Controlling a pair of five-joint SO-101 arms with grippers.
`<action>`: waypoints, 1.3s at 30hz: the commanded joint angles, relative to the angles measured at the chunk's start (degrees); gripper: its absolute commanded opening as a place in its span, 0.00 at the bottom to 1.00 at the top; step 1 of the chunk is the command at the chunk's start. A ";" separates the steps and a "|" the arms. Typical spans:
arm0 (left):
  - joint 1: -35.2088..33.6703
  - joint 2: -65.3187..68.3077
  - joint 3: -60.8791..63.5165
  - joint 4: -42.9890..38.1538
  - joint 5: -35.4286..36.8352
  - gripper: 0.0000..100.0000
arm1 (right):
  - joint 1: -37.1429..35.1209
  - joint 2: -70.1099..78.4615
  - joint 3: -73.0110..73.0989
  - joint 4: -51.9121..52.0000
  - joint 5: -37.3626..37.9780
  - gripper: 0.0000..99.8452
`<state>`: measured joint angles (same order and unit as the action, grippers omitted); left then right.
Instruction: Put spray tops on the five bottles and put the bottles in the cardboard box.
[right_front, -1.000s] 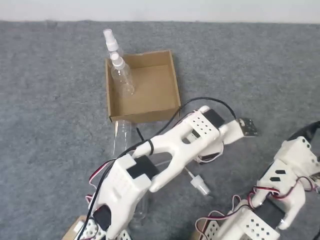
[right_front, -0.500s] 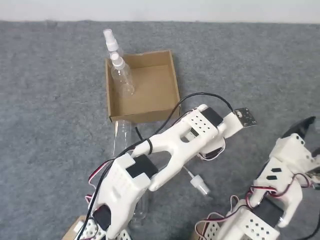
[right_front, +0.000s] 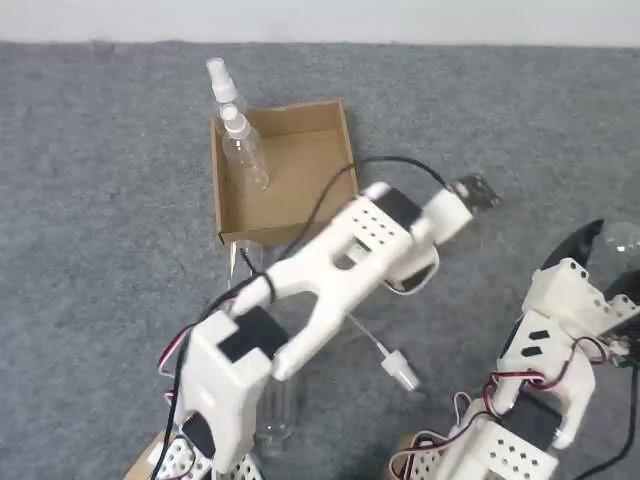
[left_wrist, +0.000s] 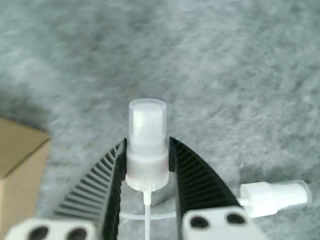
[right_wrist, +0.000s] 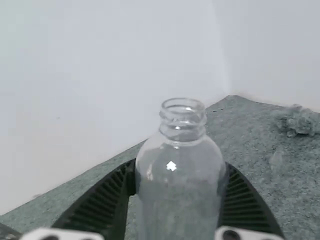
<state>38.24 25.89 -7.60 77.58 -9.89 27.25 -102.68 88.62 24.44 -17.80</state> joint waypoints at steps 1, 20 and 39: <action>-0.70 -8.97 3.30 -3.78 0.35 0.01 | -1.45 -1.19 -2.37 0.31 -0.09 0.18; -0.26 -20.92 11.21 -7.30 7.12 0.01 | -13.14 -1.19 -0.88 0.57 6.42 0.18; -0.26 -21.71 10.86 -7.56 19.78 0.01 | -20.88 -1.19 0.97 0.22 13.98 0.18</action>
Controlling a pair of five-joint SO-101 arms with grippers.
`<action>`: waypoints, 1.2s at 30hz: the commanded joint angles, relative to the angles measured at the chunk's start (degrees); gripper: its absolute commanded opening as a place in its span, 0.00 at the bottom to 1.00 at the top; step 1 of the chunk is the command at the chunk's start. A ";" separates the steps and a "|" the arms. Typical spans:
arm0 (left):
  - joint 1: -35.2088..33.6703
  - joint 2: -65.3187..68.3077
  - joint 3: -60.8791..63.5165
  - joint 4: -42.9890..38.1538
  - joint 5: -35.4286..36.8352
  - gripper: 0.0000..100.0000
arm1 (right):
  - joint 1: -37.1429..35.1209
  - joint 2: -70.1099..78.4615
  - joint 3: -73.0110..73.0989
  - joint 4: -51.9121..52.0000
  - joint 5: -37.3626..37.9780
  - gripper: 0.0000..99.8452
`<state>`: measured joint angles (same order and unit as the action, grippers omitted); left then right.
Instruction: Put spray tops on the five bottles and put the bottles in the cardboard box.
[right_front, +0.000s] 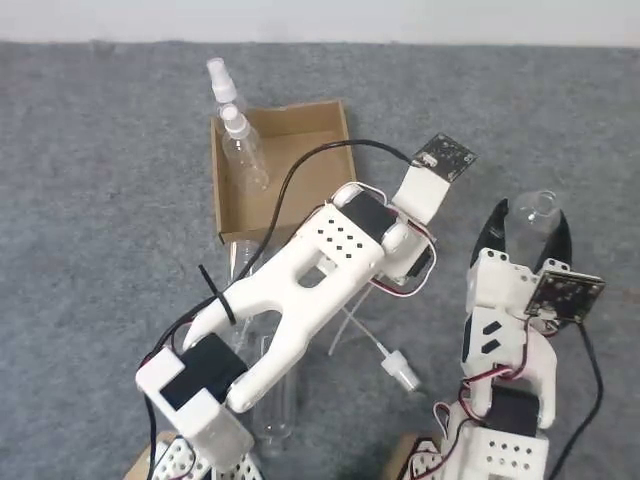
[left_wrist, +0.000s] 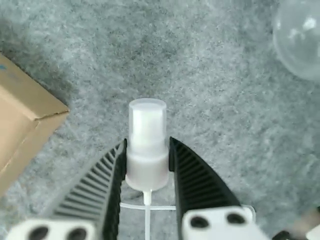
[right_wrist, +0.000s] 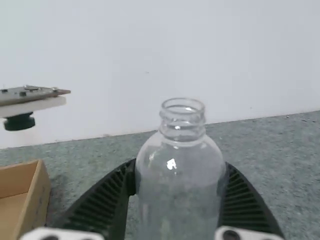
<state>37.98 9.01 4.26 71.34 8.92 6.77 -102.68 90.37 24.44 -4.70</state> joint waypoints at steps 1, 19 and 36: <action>0.00 -5.54 -1.01 -1.14 0.97 0.01 | -0.40 -1.19 -0.79 0.22 0.88 0.18; -2.20 -19.43 4.35 0.09 7.56 0.01 | -3.65 -1.19 -0.62 0.66 1.05 0.18; -5.89 -31.82 13.76 -7.56 8.44 0.01 | -12.62 -1.19 2.29 0.22 9.58 0.18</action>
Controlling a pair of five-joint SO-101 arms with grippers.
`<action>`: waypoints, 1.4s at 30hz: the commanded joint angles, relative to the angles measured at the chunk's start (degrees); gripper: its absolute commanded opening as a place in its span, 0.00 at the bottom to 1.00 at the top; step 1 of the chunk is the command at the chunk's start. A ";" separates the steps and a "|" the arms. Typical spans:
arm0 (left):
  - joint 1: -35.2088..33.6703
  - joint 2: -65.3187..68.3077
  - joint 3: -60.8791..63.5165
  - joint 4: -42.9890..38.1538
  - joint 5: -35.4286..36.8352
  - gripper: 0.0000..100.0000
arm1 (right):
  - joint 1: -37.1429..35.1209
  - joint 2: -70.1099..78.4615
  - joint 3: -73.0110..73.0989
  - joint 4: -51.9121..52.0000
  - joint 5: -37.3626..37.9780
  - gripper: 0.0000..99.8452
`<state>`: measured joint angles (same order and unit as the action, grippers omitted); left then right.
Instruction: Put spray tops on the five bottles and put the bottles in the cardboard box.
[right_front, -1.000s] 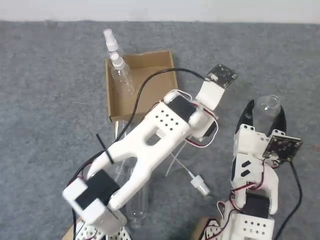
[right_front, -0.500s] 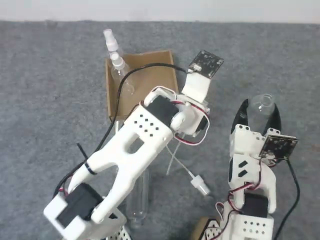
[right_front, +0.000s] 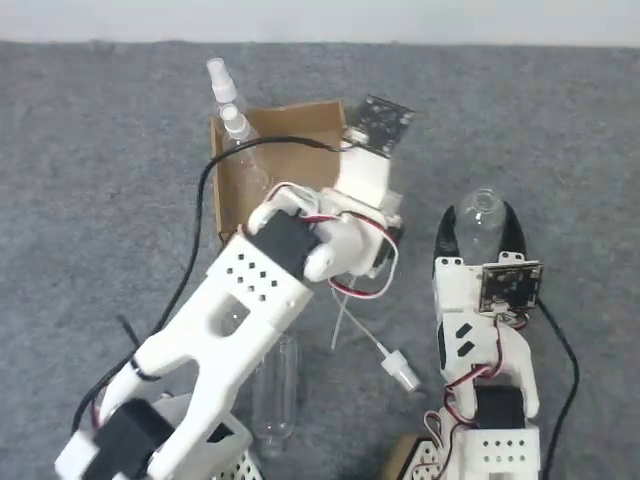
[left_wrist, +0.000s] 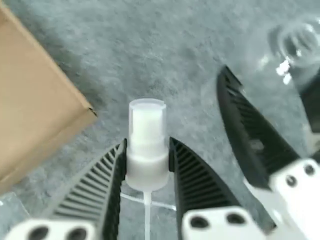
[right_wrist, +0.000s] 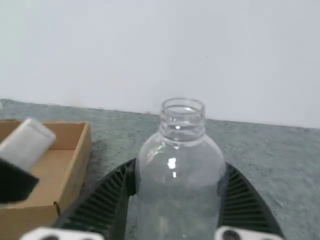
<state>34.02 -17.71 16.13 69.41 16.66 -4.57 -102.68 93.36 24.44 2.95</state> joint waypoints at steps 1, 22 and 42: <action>-2.29 -5.98 2.86 -6.59 0.79 0.01 | -1.27 -1.19 -0.70 0.22 1.93 0.18; -12.31 -23.82 7.08 -9.32 10.99 0.01 | -4.53 -1.19 0.26 0.48 2.02 0.18; -21.01 -44.04 22.46 -17.49 24.79 0.01 | -6.02 -1.19 2.20 0.22 1.76 0.18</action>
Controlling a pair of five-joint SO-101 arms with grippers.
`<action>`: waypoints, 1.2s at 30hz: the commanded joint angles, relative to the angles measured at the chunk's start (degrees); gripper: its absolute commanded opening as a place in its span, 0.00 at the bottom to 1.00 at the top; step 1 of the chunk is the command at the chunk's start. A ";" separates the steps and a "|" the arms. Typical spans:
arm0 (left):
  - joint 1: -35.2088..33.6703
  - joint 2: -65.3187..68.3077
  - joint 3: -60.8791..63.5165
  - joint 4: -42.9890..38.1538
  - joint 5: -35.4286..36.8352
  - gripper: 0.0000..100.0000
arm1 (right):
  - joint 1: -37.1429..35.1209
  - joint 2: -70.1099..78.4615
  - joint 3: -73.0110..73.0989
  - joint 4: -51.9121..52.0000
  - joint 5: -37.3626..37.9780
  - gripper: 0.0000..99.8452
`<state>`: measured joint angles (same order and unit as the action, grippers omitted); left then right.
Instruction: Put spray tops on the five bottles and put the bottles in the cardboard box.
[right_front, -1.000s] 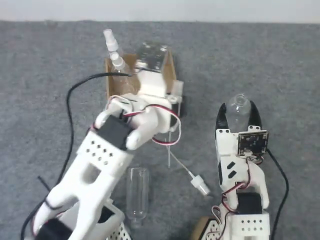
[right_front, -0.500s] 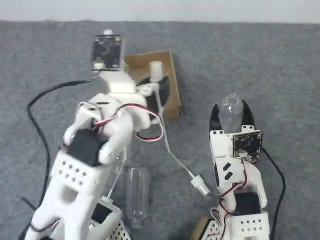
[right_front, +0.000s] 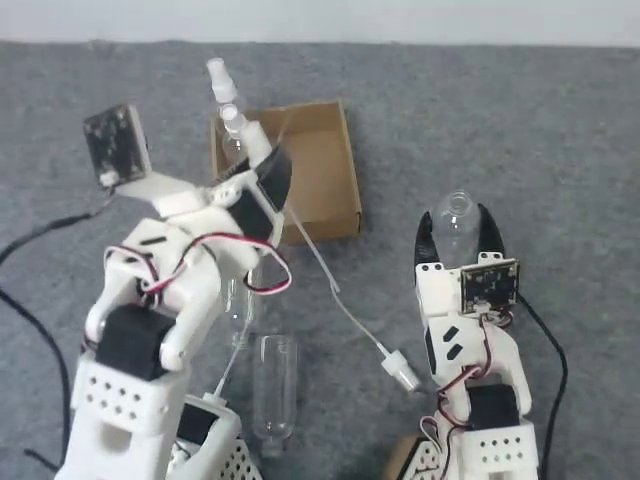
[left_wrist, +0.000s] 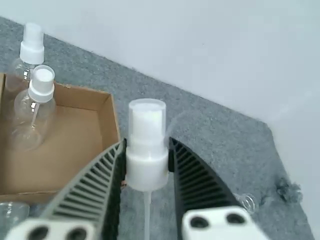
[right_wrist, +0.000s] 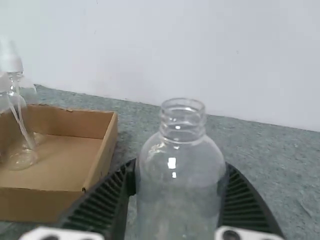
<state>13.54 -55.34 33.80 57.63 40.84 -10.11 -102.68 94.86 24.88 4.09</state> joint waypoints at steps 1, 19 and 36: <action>-0.79 -8.26 6.81 -7.12 0.70 0.01 | -0.84 -1.19 0.79 -0.22 0.62 0.18; -13.89 -26.73 17.98 -10.37 8.44 0.01 | -3.30 -1.19 1.49 0.40 0.88 0.18; -20.92 -26.99 19.30 -12.31 12.40 0.01 | -7.78 -0.66 1.49 0.48 0.88 0.18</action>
<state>-4.75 -81.89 53.32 48.22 52.00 -15.56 -102.68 94.95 24.88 4.26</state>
